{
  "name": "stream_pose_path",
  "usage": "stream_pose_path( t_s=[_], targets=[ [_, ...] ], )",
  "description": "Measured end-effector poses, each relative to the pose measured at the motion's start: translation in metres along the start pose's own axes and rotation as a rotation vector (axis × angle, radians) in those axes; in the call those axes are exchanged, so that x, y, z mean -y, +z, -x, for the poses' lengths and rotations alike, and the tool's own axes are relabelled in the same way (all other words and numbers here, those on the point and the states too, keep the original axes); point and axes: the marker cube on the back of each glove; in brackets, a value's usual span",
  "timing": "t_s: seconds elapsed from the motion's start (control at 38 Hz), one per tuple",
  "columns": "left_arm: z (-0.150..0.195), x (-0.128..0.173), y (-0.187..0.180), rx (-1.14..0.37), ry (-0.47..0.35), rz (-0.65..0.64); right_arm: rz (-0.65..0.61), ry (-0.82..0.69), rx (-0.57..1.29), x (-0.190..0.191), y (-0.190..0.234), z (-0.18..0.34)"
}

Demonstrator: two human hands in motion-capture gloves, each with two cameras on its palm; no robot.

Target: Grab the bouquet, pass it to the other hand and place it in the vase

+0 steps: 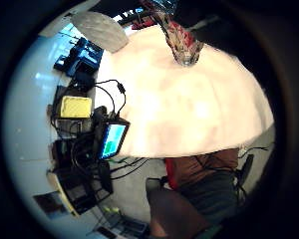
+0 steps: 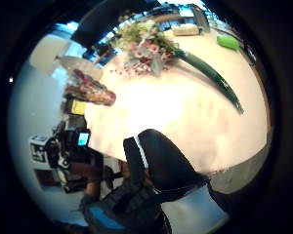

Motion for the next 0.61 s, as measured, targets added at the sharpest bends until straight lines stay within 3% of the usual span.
stream_pose_path(
  t_s=[0.24, 0.37, 0.61],
  targets=[
    [0.0, -0.001, -0.001, -0.019, 0.005, -0.005, 0.012, 0.044, 0.067, 0.025, 0.028, -0.034],
    [0.001, 0.001, 0.002, -0.023, 0.005, 0.002, -0.016, 0.018, 0.244, 0.042, 0.04, -0.042],
    [0.006, 0.006, 0.012, -0.03, 0.008, 0.019, 0.125, 0.068, 0.387, 0.045, 0.052, -0.041]
  ],
)
